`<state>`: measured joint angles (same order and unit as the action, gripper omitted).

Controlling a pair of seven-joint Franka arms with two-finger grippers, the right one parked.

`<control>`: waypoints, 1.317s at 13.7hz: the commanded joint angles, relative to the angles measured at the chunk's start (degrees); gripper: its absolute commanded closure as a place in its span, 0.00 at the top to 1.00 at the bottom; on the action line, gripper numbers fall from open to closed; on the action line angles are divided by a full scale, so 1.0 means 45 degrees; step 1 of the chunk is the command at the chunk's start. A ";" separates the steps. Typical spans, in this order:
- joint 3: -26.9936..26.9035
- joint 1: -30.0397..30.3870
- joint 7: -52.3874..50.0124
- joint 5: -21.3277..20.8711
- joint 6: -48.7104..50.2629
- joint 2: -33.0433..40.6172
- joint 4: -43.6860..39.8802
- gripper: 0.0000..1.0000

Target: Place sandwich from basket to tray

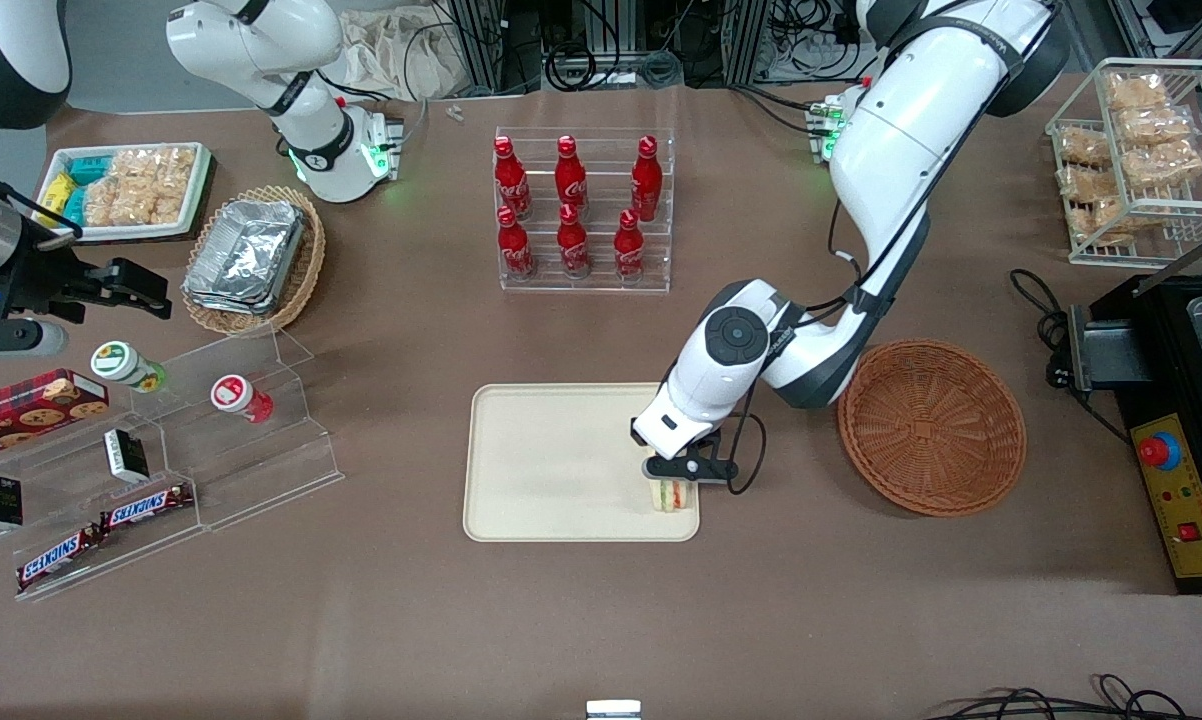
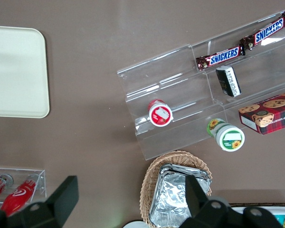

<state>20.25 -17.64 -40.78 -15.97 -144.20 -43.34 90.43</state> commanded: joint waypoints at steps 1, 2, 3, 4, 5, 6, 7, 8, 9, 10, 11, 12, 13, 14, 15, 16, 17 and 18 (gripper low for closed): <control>-0.0125 -0.0181 -0.0234 -0.0651 -0.0433 -0.0407 -0.0507 1.00; -0.0125 -0.0065 -0.0331 -0.0516 -0.0842 -0.0388 -0.0507 1.00; -0.0144 -0.0025 -0.0641 -0.0514 -0.1253 -0.0330 -0.0429 1.00; -0.0125 0.0149 -0.1128 -0.0495 -0.1276 -0.0194 -0.0409 1.00; -0.0125 0.0306 -0.1693 -0.0495 -0.1160 0.0252 -0.0351 1.00; -0.0125 0.0327 -0.1970 -0.0495 -0.0772 0.1030 -0.0080 1.00; -0.0125 0.0346 -0.1934 -0.0475 0.0430 0.1869 0.0039 1.00; -0.0125 0.0366 -0.1740 -0.0475 0.2473 0.2555 -0.0057 1.00; -0.0047 0.0695 -0.1545 -0.0456 0.3943 0.3083 -0.0077 1.00; 0.0089 0.0891 -0.1369 -0.0166 0.4770 0.3727 -0.0077 1.00; 0.0090 0.0951 -0.1077 0.0437 0.5571 0.4429 -0.0077 1.00; 0.0090 0.1300 -0.0436 0.0984 0.6546 0.5074 -0.0096 1.00; 0.0206 0.2058 0.0498 0.1589 0.7523 0.5642 -0.0116 1.00; 0.0459 0.2742 0.1571 0.2330 0.8654 0.6440 -0.0174 1.00; 0.0558 0.3600 0.2684 0.2782 0.9961 0.7106 -0.0155 1.00; 0.0636 0.4188 0.3836 0.3057 1.1231 0.7712 -0.0175 1.00; 0.0599 0.4697 0.4428 0.3137 1.2094 0.8298 -0.0136 1.00; 0.0598 0.5340 0.4801 0.3177 1.2663 0.8922 -0.0020 1.00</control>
<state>21.65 1.41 -23.63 -3.35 -91.44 -8.87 87.78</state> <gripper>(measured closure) 0.000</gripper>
